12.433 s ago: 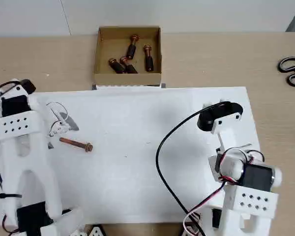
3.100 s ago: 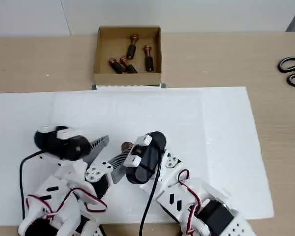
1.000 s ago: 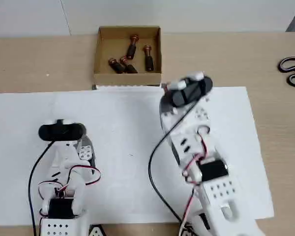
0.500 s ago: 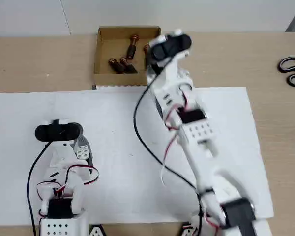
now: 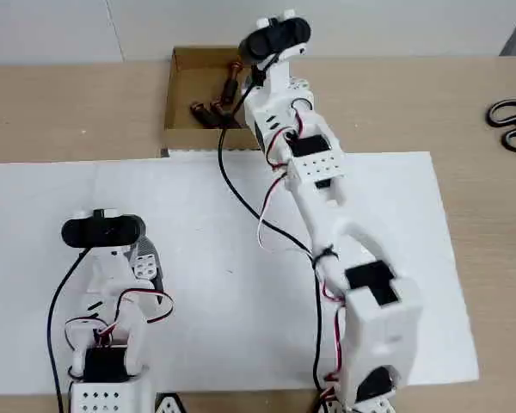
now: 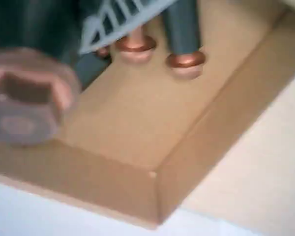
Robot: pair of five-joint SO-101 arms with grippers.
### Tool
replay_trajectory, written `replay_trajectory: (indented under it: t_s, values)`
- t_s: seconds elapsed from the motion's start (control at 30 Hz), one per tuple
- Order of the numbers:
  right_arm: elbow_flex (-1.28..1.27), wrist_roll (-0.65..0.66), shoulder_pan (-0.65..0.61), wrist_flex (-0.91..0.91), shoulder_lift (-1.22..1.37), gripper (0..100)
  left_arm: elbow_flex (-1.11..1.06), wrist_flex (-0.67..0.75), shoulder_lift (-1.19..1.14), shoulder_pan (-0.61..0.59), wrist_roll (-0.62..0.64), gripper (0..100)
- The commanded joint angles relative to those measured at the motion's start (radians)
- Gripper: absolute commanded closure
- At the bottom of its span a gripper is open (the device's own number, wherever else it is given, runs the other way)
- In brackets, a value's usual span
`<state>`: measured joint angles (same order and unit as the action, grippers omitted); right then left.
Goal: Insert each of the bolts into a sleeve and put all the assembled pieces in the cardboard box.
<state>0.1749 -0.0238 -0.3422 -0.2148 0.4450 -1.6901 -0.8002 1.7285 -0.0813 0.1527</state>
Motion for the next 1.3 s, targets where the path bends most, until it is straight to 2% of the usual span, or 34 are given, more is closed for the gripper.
replay_trajectory:
  t_s: [0.0,0.3,0.6,0.8,0.87,1.03,1.27]
  values:
    - [0.183,-0.006,0.01,0.005,0.067,99.6,0.005,0.014,0.009,0.006,0.0,99]
    - [0.454,-0.011,0.007,-0.084,0.303,99.5,0.005,0.014,0.009,0.006,0.0,99]
    - [0.483,-0.008,-0.01,-0.168,0.344,99.4,0.005,0.014,0.009,0.006,0.0,99]
    - [0.485,-0.005,-0.005,-0.305,0.34,99.1,0.005,0.014,0.009,0.006,0.0,99]
    - [0.502,-0.005,-0.004,-0.357,0.34,94.9,0.005,0.014,0.009,0.006,0.0,99]
    - [0.595,-0.011,-0.018,-0.464,0.348,76.9,0.005,0.014,0.009,0.006,0.0,99]
    - [0.605,-0.006,-0.021,-0.464,0.34,76.0,0.005,0.014,0.009,0.006,0.0,99]
